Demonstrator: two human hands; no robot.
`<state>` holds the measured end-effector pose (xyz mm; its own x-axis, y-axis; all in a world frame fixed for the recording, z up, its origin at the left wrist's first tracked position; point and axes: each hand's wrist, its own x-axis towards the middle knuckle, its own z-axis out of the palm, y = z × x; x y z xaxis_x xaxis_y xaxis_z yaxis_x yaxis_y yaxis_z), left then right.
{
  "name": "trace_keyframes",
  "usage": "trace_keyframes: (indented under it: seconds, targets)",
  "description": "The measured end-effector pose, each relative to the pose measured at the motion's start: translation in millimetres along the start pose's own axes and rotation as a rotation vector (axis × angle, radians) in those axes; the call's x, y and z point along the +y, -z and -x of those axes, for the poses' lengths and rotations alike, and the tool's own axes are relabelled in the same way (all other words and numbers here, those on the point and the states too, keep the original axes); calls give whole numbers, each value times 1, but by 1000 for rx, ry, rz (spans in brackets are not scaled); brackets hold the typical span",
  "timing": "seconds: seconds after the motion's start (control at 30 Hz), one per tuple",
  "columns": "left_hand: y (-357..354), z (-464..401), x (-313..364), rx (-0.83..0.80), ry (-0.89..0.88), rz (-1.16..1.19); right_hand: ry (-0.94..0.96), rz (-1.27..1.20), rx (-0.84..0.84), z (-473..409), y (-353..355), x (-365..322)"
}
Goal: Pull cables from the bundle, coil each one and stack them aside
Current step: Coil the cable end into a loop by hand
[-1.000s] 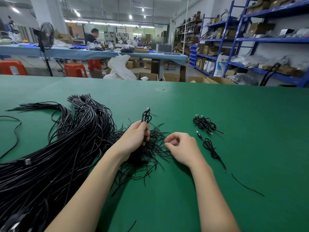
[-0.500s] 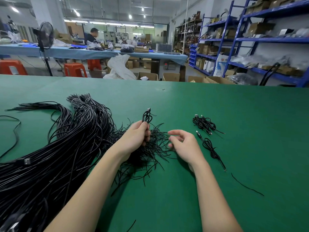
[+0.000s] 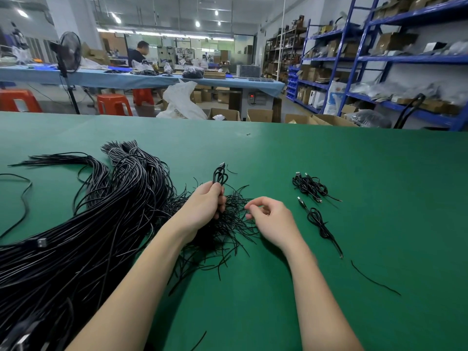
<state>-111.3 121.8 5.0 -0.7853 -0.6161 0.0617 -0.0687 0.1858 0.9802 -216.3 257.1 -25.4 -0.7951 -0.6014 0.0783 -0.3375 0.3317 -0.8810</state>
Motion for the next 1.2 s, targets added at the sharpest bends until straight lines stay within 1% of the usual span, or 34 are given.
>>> trace_keyframes:
  seconds: [0.2, 0.3, 0.37, 0.5, 0.63, 0.9, 0.93, 1.0, 1.13, 1.2]
  targets:
    - [0, -3, -3, 72, 9, 9, 64, 261, -32, 3, -8, -3]
    - [0, -3, -4, 66, 21, 20, 85, 294, -74, 4, -5, -4]
    - [0, -3, -4, 63, 24, 25, 95, 310, -132, 4, 1, -4]
    - [0, -3, -2, 60, 9, 26, 75, 401, -223, 6, 14, -9]
    - [0, -2, -1, 52, 19, 36, 75, 467, -163, 7, 14, -11]
    - [-2, -2, -1, 52, 22, 41, 46, 560, -143, 9, 9, -13]
    - [-1, -2, -1, 52, 20, 39, 41, 530, -153, 9, 9, -12]
    - [-1, -2, -2, 51, 18, 38, 26, 386, -160, 8, 11, -11]
    - [0, -3, -2, 36, 6, 35, 4, 4, -113, 7, 20, -11]
    - [-1, -2, -2, 16, -7, 35, -42, -208, -89, 7, 24, -12]
